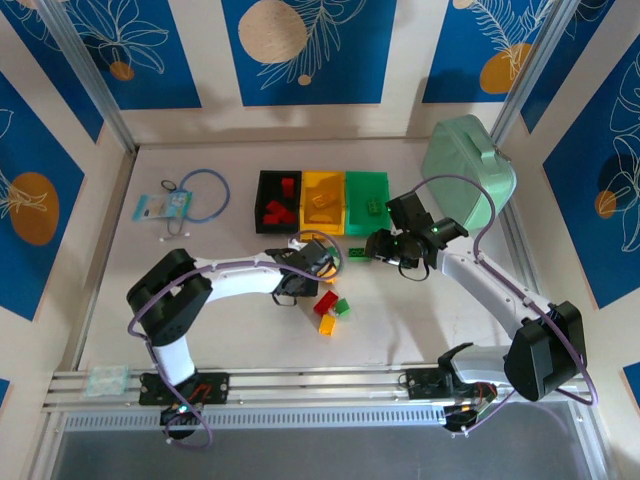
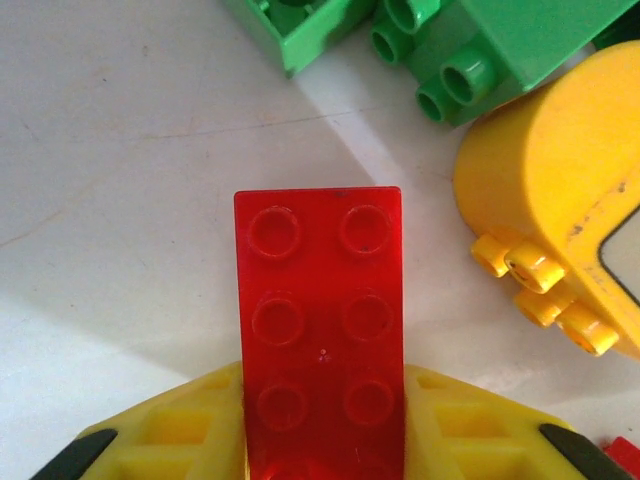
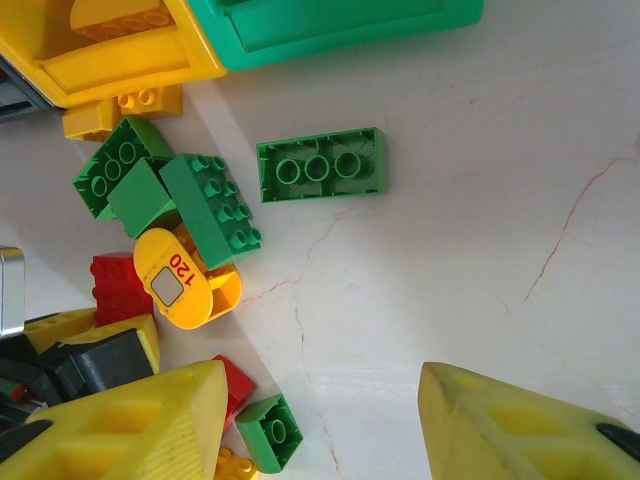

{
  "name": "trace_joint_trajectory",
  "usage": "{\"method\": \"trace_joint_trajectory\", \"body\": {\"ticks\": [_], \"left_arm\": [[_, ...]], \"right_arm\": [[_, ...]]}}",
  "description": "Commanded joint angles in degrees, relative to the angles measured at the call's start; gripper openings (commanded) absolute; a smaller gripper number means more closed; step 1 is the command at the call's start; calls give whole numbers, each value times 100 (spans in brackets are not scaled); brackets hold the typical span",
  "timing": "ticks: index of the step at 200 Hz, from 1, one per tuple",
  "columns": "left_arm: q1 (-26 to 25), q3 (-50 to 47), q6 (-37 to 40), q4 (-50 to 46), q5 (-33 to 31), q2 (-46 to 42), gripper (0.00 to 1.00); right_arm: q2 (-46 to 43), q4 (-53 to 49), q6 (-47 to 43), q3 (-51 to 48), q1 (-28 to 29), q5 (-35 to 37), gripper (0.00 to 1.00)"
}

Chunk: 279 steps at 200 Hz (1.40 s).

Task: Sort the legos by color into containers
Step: Pick up the lego from the center of the table, then place the lego in the container.

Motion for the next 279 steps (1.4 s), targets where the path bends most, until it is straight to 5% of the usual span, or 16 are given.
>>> {"method": "trace_joint_trajectory", "body": {"ticks": [1,34,82,117,224,250,279], "left_arm": [[-29,-85,-3,-389,-227,-276,28],[197,-56,173,-523,-344,-820,27],[1307,485,918,-560,-140,-1152,29],[2024,1365,1390,-637,233,-561,29],[2778,3718,1984,-1144,615,1218,32],[2896,4218,2021,-1463,783,1410,59],[2865,3810,1932,-1178,936,933,65]], "right_arm": [[-186,-1,77,-78,-27,-50,54],[-216,-15,55,-93,-29,-67,54],[-261,97,116,-230,53,-203,54],[-253,166,186,-328,246,-253,53],[-269,72,253,-492,696,-253,53],[-272,11,229,-426,755,-240,53],[-283,-57,165,-410,863,-165,56]]}}
